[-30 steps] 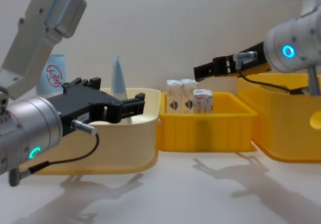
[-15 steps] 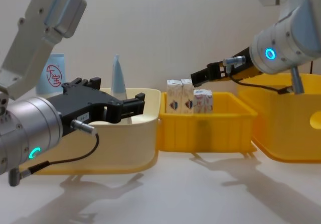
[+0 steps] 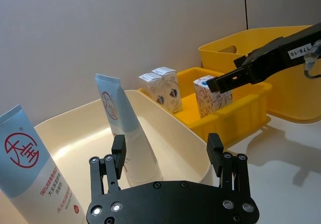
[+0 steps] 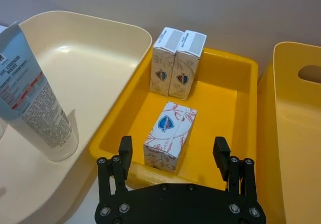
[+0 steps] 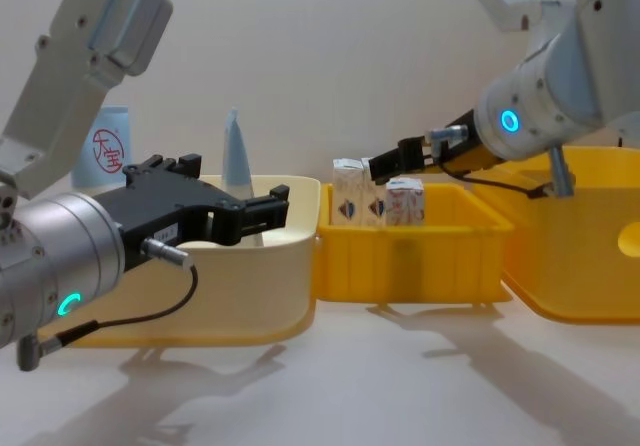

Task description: Bimanual collaborative sorting of washing and personal care products

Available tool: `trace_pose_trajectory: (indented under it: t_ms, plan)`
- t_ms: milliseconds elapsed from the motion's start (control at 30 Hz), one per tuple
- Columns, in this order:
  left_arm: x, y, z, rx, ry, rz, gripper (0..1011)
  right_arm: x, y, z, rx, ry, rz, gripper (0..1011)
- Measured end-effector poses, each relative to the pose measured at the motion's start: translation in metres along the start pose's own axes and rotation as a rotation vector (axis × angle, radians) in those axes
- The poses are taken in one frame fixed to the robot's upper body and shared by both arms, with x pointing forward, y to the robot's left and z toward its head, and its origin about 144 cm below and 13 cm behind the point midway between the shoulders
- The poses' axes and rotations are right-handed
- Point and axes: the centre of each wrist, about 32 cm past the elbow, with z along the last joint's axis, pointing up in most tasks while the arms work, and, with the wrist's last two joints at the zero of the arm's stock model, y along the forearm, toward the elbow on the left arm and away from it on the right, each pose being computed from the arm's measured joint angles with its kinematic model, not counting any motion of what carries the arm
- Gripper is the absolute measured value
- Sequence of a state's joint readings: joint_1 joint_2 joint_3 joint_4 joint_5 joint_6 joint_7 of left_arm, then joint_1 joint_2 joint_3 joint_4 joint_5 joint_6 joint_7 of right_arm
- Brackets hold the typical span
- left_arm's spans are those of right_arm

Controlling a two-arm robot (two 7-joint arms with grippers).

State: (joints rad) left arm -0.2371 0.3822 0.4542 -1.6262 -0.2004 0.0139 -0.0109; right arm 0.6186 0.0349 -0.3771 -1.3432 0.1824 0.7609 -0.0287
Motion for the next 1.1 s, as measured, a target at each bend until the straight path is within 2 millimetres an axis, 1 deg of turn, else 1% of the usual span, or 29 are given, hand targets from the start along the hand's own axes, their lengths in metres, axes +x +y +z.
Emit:
trace_pose_trajectory:
  t_ms: [367, 1100]
  plan:
    - [0.000, 0.000, 0.000, 0.000, 0.000, 0.000, 1003, -0.004, 0.016, -0.003, -0.008, -0.003, -0.011, 1001]
    - [0.000, 0.000, 0.000, 0.000, 0.000, 0.000, 1003, -0.015, 0.035, -0.006, -0.024, -0.004, -0.004, 1001]
